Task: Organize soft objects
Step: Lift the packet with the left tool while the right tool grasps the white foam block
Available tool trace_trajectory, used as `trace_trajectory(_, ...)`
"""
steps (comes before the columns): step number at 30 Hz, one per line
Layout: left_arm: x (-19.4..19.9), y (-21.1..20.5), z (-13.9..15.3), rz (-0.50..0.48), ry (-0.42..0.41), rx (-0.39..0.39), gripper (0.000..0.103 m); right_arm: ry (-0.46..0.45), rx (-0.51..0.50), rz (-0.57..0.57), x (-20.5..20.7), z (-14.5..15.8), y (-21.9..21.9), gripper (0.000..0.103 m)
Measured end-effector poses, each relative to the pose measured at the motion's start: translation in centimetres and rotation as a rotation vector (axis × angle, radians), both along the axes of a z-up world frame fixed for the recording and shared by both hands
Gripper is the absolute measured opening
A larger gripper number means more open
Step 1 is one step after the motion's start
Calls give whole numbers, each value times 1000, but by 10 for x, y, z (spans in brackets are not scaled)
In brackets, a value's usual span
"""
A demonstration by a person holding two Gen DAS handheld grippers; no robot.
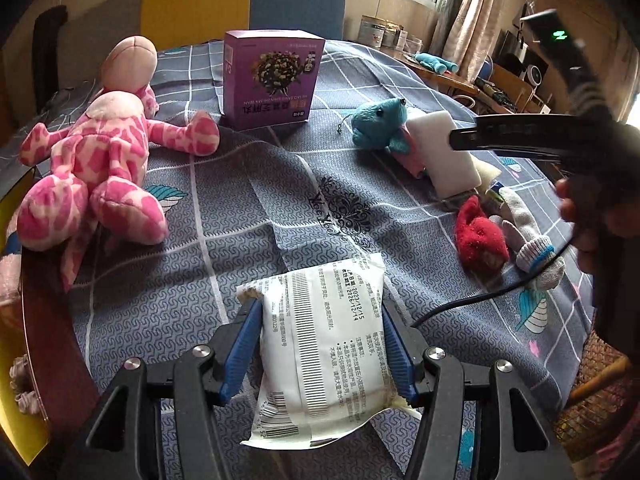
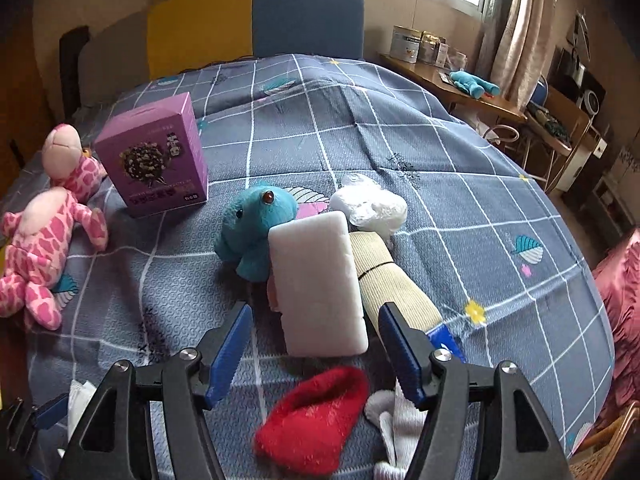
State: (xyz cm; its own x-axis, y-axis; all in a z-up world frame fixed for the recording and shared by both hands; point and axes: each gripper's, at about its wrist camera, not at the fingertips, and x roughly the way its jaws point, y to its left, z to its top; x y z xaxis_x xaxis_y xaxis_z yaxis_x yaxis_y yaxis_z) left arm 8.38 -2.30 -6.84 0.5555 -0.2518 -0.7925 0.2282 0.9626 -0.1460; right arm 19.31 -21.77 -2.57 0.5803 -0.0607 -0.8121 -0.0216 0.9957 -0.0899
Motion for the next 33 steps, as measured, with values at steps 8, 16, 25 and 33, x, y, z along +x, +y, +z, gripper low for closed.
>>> trace_trajectory(8,-1,5,-6,7,12,-30,61,55,-112,17,30,-33,14,66)
trace_trajectory(16,1,7,-11,25,27,-54,61,9,-36,95,6,-11,12,53)
trace_trajectory(25,-2,13,-7,49,20,-60,58,215,127,336,-36,-31,43,54)
trace_trajectory(33,-22,25,13,85,-5,-40,58,274,45,371,-43,-59,60,55)
